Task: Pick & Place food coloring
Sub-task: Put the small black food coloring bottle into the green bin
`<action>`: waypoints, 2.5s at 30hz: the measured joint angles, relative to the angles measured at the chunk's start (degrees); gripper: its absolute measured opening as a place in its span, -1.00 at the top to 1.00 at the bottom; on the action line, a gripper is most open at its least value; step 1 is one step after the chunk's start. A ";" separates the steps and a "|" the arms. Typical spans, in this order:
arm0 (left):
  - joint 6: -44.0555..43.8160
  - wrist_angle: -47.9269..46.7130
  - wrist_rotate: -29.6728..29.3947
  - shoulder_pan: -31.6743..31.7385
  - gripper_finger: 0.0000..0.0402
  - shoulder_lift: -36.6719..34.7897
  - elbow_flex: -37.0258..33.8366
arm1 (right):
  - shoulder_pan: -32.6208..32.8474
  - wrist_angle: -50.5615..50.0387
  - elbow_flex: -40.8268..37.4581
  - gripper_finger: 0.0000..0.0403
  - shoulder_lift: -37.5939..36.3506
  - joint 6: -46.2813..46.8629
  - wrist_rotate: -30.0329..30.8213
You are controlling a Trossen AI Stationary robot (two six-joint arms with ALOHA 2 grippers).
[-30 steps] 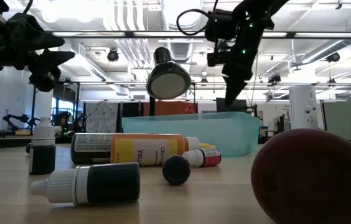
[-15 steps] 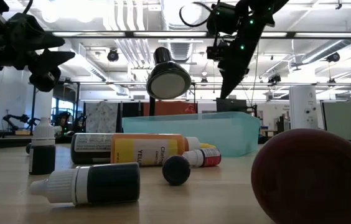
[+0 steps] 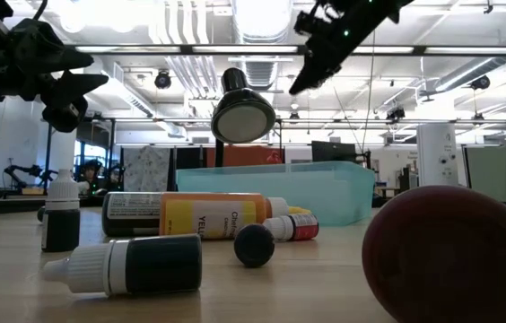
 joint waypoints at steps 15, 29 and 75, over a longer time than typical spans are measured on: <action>0.00 0.06 0.00 0.00 0.42 0.00 0.00 | -0.36 6.15 0.87 0.68 -5.28 6.78 4.65; 0.00 0.07 0.00 -0.04 0.42 0.02 0.00 | -0.20 8.10 2.64 0.69 -3.69 17.75 4.47; 0.00 0.09 0.00 0.00 0.42 0.01 0.02 | -24.74 -8.52 11.83 0.06 21.19 10.28 -14.14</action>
